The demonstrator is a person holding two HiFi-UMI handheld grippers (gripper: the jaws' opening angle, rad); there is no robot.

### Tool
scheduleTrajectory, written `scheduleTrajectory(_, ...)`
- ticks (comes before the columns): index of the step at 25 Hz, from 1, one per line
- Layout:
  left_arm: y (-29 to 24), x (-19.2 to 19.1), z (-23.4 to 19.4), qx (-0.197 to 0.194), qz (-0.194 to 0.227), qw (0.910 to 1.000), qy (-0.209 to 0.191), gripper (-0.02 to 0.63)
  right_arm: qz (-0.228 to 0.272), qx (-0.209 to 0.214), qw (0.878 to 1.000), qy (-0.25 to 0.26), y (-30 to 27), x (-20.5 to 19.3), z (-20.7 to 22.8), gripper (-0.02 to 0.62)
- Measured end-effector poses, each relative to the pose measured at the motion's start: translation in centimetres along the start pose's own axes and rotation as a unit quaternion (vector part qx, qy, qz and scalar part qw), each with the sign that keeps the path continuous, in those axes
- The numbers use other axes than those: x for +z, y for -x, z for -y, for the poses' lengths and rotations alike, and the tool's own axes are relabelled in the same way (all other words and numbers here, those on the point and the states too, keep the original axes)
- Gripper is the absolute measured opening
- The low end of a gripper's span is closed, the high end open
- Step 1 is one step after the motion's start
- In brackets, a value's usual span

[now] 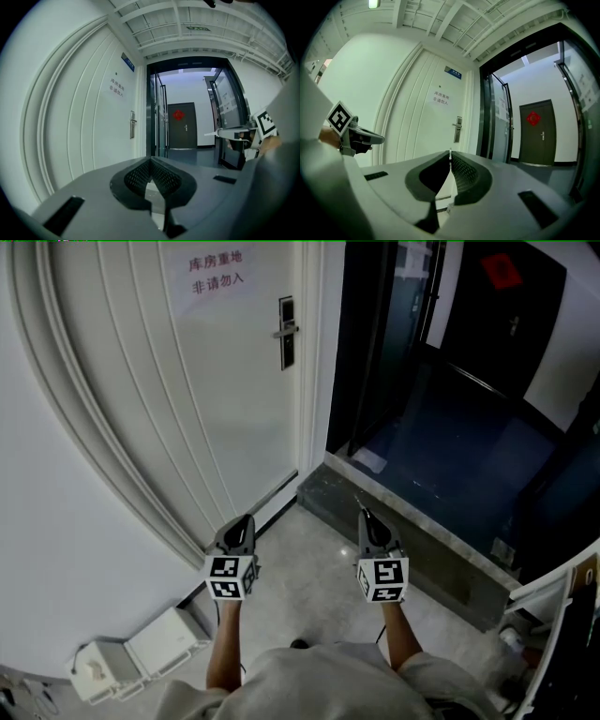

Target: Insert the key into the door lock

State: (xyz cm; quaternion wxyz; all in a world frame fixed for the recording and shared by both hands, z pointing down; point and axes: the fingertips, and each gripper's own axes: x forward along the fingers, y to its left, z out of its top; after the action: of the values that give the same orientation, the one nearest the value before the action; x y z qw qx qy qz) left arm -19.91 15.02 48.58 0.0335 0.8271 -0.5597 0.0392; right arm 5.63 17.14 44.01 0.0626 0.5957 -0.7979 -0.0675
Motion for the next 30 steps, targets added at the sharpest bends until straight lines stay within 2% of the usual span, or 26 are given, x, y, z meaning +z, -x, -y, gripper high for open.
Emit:
scheduleTrajectory(8, -6.5, -0.7, -0.9, -0.025, -0.013, 0.9996, 0.000, 0.017, -0.021, -0.014, 1.000, -0.006, -5.1, -2.2, 2.2, 0.029)
scheduleTrajectory(16, -13.7, -1.2, -2.4, -0.023, -0.019, 0.9995, -0.006, 0.017, -0.021, -0.005, 1.000, -0.013, -12.1, -4.3, 4.9, 0.029)
scheduleTrajectory(22, -22.8, 1.0, -4.9, -0.011, -0.011, 0.9998, -0.012, 0.017, -0.011, 0.017, 1.000, -0.009, -21.2, -4.3, 7.8, 0.029)
scheduleTrajectory(30, -36.5, 4.7, -6.5, -0.015, -0.009, 0.9997, -0.020, 0.017, -0.003, 0.032, 0.999, -0.009, -33.9, -2.8, 14.0, 0.029)
